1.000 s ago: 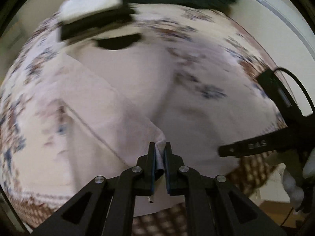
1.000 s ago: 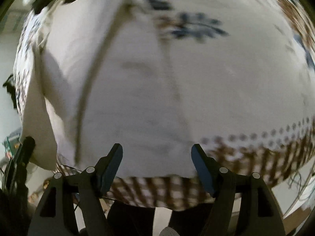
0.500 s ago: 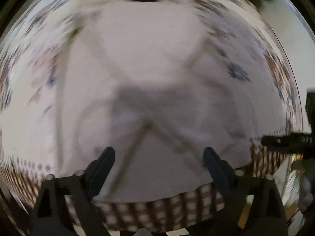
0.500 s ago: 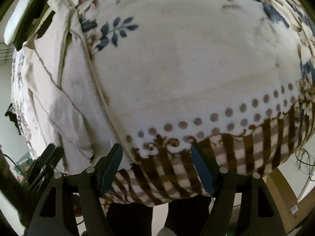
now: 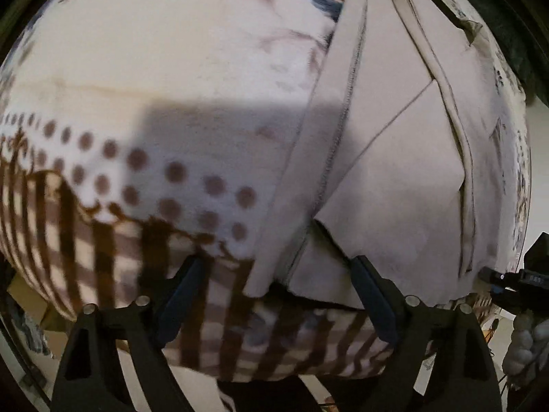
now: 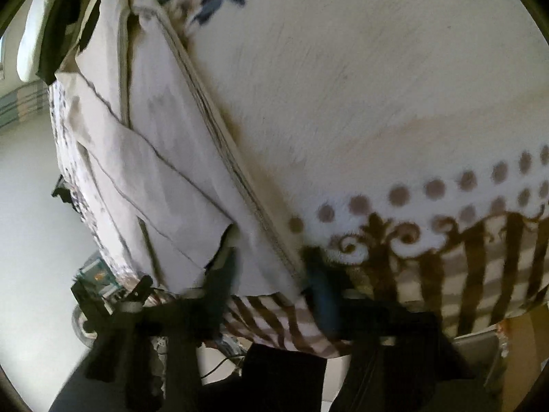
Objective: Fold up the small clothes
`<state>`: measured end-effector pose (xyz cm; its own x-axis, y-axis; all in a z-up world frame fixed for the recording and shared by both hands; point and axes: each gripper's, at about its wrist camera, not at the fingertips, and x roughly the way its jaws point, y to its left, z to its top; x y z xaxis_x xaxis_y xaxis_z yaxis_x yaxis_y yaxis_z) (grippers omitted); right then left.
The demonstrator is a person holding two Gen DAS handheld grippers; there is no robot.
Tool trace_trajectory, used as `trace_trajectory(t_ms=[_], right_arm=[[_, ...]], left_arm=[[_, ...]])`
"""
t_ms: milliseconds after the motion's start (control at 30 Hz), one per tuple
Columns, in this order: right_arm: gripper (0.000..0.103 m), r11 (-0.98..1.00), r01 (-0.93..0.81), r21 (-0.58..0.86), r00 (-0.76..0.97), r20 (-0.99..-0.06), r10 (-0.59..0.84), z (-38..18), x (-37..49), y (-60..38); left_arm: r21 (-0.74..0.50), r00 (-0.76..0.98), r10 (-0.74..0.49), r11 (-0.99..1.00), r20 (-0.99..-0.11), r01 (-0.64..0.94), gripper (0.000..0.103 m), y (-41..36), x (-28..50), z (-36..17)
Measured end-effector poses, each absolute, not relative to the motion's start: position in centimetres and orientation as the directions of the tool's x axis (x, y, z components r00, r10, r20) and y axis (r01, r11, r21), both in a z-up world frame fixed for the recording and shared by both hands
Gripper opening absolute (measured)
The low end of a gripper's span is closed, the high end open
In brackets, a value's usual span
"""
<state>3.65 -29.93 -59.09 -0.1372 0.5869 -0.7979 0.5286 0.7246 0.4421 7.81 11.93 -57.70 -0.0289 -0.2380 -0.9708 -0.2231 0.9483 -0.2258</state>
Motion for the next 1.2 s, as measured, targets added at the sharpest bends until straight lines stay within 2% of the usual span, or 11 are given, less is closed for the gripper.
trace_trajectory(t_ms=[33, 67, 133, 233, 400, 533, 667, 933, 1200], right_arm=[[0.021, 0.727, 0.526, 0.441, -0.138, -0.799, 0.585, -59.2, 3.5, -29.9], [0.021, 0.732, 0.523, 0.438, -0.148, -0.799, 0.583, -59.1, 3.1, -30.0], [0.020, 0.740, 0.518, 0.429, -0.156, -0.804, 0.574, -59.0, 3.0, -29.4], [0.015, 0.751, 0.506, 0.424, -0.162, -0.809, 0.566, -58.8, 3.0, -28.5], [0.004, 0.751, 0.499, 0.433, -0.126, -0.821, 0.557, -57.8, 3.6, -26.9], [0.003, 0.711, 0.550, 0.439, -0.076, -0.821, 0.565, -56.8, 2.7, -27.3], [0.003, 0.680, 0.570, 0.462, -0.030, -0.815, 0.579, -55.8, 2.5, -27.9], [0.003, 0.668, 0.488, 0.562, 0.104, -0.797, 0.595, -52.2, 8.9, -28.5], [0.003, 0.738, 0.400, 0.543, 0.181, -0.837, 0.517, -52.4, 19.8, -27.9]], left_arm=[[-0.223, -0.017, -0.232, 0.949, -0.972, -0.224, 0.073, 11.8, 7.7, -57.6], [-0.225, -0.004, -0.232, 0.947, -0.973, -0.229, 0.067, 11.7, 7.5, -57.5], [-0.232, 0.019, -0.235, 0.941, -0.972, -0.244, 0.035, 11.8, 7.0, -57.0], [-0.260, 0.053, -0.256, 0.927, -0.965, -0.269, 0.007, 12.6, 5.9, -55.7], [-0.316, 0.110, -0.297, 0.906, -0.948, -0.282, 0.002, 14.3, 3.8, -53.3], [-0.366, 0.150, -0.334, 0.856, -0.931, -0.365, 0.001, 16.5, 3.0, -51.7], [-0.401, 0.189, -0.355, 0.842, -0.915, -0.361, 0.001, 17.0, 3.9, -49.4], [-0.424, 0.316, -0.332, 0.859, -0.889, -0.288, 0.001, 16.5, 12.4, -46.3], [-0.402, 0.352, -0.309, 0.886, -0.884, -0.230, 0.002, 14.2, 22.2, -50.2]])
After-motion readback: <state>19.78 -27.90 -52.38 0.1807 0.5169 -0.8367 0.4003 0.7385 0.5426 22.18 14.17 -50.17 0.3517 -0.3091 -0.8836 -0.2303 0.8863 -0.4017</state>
